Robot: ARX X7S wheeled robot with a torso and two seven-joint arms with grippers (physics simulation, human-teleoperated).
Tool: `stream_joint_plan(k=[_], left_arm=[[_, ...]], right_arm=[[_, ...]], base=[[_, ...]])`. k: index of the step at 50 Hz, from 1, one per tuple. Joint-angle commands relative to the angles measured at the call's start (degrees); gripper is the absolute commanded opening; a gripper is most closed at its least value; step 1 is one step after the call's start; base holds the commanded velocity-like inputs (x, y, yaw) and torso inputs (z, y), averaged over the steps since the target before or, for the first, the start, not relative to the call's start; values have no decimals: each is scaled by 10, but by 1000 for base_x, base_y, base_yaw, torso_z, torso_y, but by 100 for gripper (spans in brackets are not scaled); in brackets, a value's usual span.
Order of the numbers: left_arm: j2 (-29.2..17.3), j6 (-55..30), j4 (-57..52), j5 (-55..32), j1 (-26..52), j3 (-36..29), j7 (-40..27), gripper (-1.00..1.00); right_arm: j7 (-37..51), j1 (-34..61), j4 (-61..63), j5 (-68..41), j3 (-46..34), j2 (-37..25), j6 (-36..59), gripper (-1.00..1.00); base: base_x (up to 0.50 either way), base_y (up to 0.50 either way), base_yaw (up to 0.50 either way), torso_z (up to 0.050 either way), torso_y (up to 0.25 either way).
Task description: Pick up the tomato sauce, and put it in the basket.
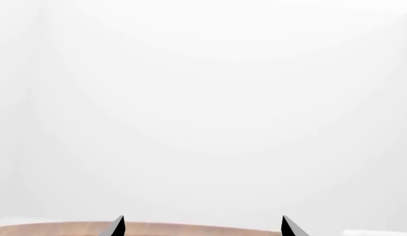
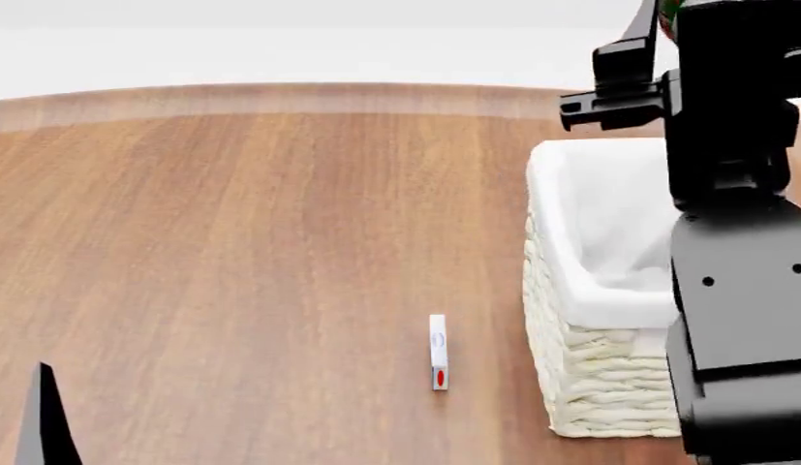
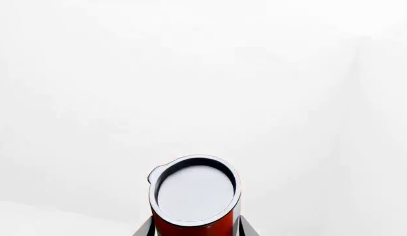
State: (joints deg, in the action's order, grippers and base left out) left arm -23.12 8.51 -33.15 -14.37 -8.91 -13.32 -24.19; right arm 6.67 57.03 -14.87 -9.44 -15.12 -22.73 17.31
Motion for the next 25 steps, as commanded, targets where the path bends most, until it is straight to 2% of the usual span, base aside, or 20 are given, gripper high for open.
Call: stream_joint_plan(k=[1, 12, 19, 25], left_arm=[[-3, -5, -15, 8, -5, -7, -2, 100], [-6, 2, -11, 4, -8, -6, -2, 100], [-5, 2, -7, 5, -6, -8, -3, 100], [-5, -2, -7, 6, -3, -10, -4, 100]], right_arm=[[-73, 114, -292, -46, 32, 51, -46, -100], [-110, 162, -443, -92, 70, 65, -34, -100], [-101, 166, -488, -81, 67, 67, -61, -100], [-93, 206, -593, -60, 55, 75, -81, -100]], base=[[0, 0, 0, 0, 0], [0, 0, 0, 0, 1], [0, 0, 0, 0, 0], [0, 0, 0, 0, 0]])
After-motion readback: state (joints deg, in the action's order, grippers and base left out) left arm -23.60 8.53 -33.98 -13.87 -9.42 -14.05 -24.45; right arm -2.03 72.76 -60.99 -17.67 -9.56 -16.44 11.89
